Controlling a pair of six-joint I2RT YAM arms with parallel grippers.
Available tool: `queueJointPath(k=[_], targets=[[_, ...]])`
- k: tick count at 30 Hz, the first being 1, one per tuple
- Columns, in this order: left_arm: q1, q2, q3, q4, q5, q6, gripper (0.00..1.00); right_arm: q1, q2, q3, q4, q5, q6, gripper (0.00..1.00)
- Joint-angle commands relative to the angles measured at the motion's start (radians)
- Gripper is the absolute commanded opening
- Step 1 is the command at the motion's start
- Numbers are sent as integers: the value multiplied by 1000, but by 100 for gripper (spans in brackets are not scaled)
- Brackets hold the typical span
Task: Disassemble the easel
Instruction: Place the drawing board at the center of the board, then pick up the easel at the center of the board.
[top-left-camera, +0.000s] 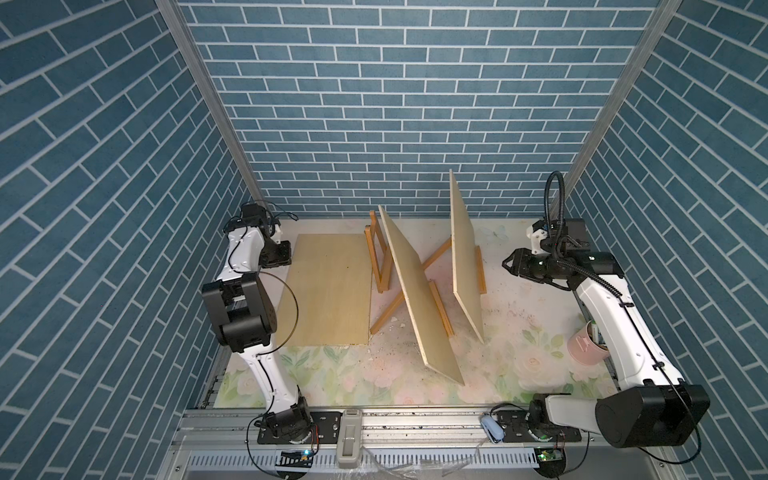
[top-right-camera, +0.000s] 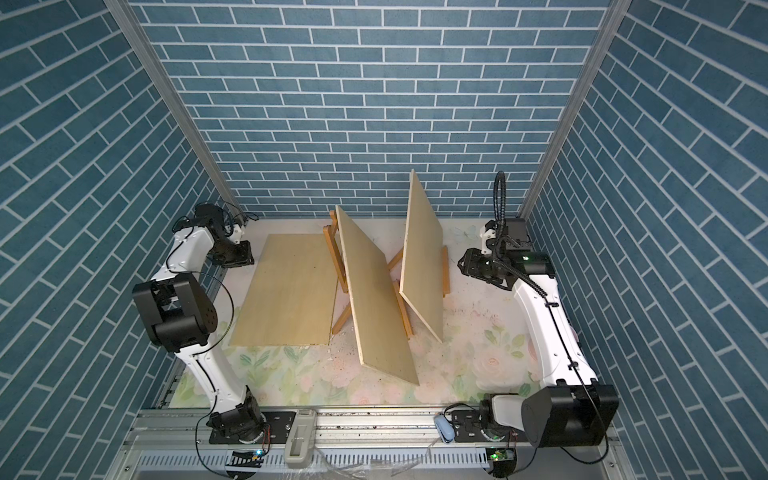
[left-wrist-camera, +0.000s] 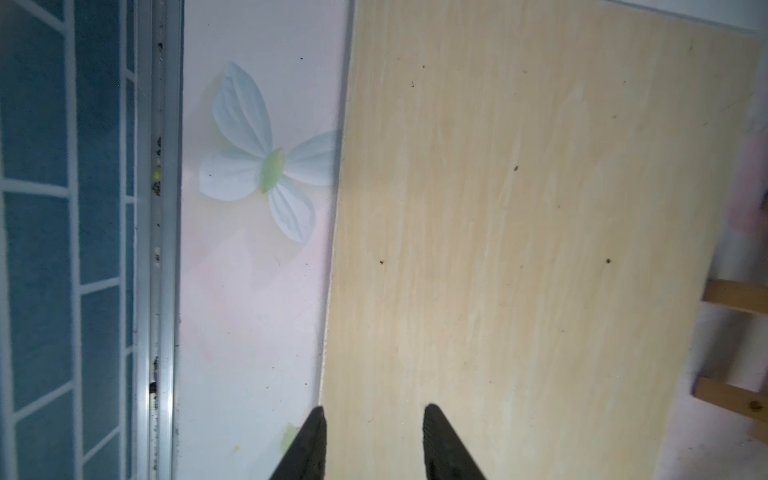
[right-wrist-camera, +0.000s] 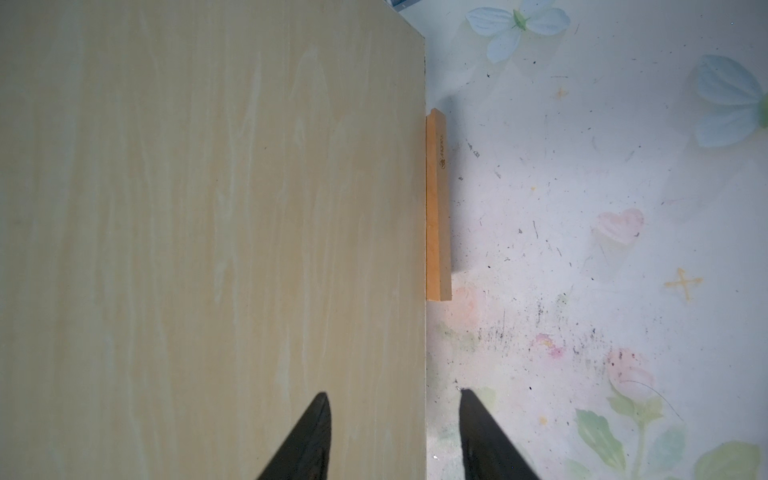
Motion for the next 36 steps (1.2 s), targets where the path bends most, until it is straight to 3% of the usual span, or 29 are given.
queueJointPath(k=[1, 6, 17, 26, 36], targets=[[-4, -96, -21, 0, 98, -73, 37, 5, -8, 4, -14, 17, 16, 50], [-80, -251, -48, 1, 182, -182, 37, 6, 4, 5, -5, 10, 16, 50], [-423, -516, -143, 160, 119, -383, 40, 18, 45, 24, 14, -12, 14, 51], [-552, -496, -174, 219, 40, -410, 42, 37, 66, 47, 14, -21, 9, 51], [-595, -389, -125, 312, -9, -420, 47, 42, 63, 47, 1, -23, -7, 50]])
